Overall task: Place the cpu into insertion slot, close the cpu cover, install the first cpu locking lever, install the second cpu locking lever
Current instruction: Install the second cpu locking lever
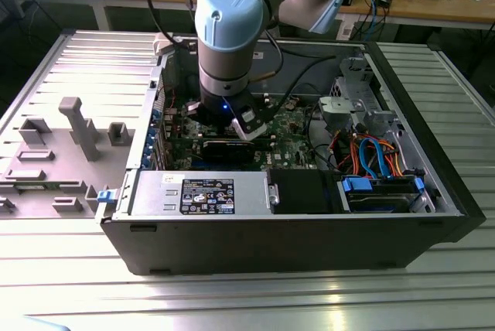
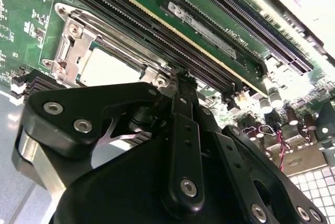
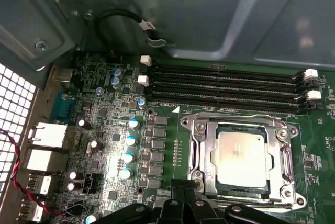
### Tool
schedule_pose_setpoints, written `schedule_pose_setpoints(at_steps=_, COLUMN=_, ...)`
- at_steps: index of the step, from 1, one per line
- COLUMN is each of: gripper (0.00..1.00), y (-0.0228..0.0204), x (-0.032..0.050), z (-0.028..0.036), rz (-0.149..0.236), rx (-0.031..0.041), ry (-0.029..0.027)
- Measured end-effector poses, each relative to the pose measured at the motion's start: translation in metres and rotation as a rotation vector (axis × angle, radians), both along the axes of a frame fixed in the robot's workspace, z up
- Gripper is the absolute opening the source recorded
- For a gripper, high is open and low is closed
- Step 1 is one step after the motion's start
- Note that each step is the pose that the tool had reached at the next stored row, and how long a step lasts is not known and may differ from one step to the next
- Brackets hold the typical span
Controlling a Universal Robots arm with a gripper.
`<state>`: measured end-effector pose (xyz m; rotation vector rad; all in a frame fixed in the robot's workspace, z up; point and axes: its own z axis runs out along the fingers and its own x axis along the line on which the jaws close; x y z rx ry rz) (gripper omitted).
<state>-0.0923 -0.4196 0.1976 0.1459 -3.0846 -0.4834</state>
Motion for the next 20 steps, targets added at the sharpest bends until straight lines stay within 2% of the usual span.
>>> schedule_pose_setpoints(at_steps=1, gripper=0.11, y=0.0000, x=0.0000, z=-0.0006, rz=0.000, rx=0.0042, ry=0.0000)
schedule_pose_setpoints(at_steps=5, gripper=0.11, y=-0.0001, x=-0.0001, z=-0.0008, rz=0.000, rx=0.0044, ry=0.0000)
schedule_pose_setpoints(at_steps=11, gripper=0.11, y=-0.0002, x=-0.0003, z=-0.0009, rz=0.000, rx=-0.0099, ry=0.0000)
schedule_pose_setpoints(at_steps=16, gripper=0.11, y=-0.0005, x=-0.0004, z=-0.0007, rz=0.000, rx=-0.0343, ry=0.0001)
schedule_pose_setpoints(at_steps=20, gripper=0.11, y=-0.0007, x=-0.0006, z=-0.0005, rz=0.000, rx=-0.0402, ry=0.0002)
